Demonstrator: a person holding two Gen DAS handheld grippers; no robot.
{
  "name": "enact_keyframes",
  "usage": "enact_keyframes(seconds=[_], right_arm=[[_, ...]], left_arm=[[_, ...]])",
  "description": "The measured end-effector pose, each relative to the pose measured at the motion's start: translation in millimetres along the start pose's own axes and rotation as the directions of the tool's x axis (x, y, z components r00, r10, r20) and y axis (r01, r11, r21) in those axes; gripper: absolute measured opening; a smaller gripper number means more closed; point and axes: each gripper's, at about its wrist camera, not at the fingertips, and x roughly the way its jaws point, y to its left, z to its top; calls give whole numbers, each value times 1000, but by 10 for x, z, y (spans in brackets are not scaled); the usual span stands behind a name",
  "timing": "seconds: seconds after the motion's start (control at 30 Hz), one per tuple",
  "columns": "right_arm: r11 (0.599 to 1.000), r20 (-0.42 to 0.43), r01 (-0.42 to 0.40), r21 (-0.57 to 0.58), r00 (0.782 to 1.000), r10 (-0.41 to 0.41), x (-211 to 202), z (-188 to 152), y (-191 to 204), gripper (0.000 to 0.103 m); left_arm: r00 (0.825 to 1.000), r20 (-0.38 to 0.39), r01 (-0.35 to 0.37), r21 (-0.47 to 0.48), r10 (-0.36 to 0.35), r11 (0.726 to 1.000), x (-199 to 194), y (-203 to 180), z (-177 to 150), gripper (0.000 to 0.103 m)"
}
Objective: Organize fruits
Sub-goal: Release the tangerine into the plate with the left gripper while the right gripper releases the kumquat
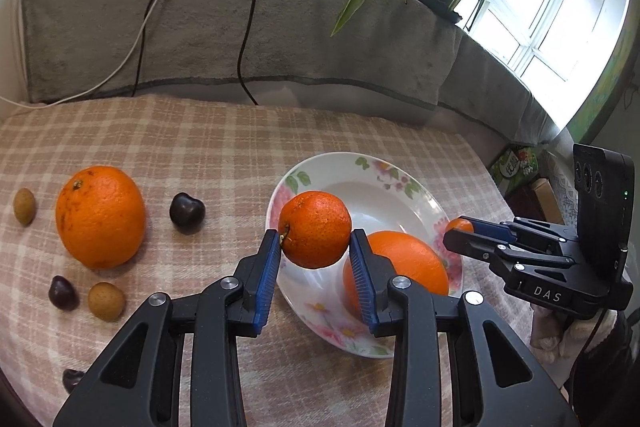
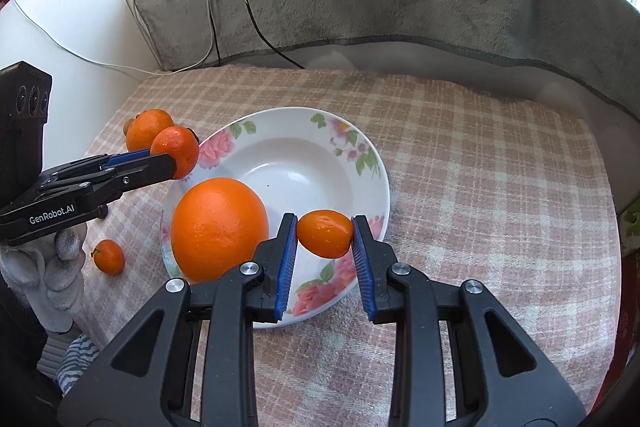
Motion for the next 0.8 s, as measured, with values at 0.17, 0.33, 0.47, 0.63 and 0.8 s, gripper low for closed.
enact_keyframes(seconds=[0.17, 0.33, 0.47, 0.63, 0.8], right_arm=[[1000, 3, -2, -4, 1000, 2, 8, -1, 17, 29], [1000, 5, -9, 6, 1000, 9, -1, 11, 18, 40], [1000, 42, -13, 15, 999, 12, -74, 27, 27, 78], [999, 59, -39, 16, 998, 38, -137, 72, 66, 81], [999, 61, -51, 18, 997, 50, -169, 106, 109, 81]], left_arm=[[1000, 4, 1, 3, -1, 1000, -10, -14, 14, 38], [1000, 19, 0, 5, 0, 1000, -61, -15, 29, 62], [1000, 26, 1, -1, -1, 1000, -98, 9, 27, 65], [999, 38, 0, -1, 0, 1000, -153, 35, 12, 72], [998, 59, -7, -7, 7, 1000, -241, 75, 3, 75]])
